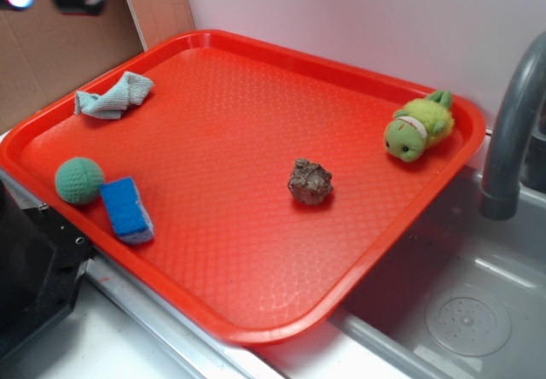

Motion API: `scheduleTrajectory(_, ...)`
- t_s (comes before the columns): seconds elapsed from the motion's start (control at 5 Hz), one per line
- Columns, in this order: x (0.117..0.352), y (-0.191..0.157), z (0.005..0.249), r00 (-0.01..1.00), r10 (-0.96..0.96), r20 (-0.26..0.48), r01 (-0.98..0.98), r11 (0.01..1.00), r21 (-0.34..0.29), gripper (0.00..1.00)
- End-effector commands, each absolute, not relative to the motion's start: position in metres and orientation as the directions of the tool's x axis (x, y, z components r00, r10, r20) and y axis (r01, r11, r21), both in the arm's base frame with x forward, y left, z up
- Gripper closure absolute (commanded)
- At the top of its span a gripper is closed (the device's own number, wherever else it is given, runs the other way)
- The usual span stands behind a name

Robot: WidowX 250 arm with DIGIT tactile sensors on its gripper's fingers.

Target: Grab the blue cloth.

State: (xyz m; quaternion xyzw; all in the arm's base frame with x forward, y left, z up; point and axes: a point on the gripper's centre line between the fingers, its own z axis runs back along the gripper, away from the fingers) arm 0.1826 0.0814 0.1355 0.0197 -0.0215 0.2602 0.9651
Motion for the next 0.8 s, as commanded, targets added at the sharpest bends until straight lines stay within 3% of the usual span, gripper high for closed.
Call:
scheduleTrajectory(0.0,0.206,0.122,0.107,0.682,0.696,0.226,-0.704,0.708,-0.055,0.0)
scheduleTrajectory(0.4,0.206,0.122,0.107,0.682,0.696,0.226,-0.704,0.708,-0.055,0.0)
scheduleTrajectory(0.6,0.212,0.131,0.088,0.631,0.75,0.198,-0.742,0.658,-0.126,0.0)
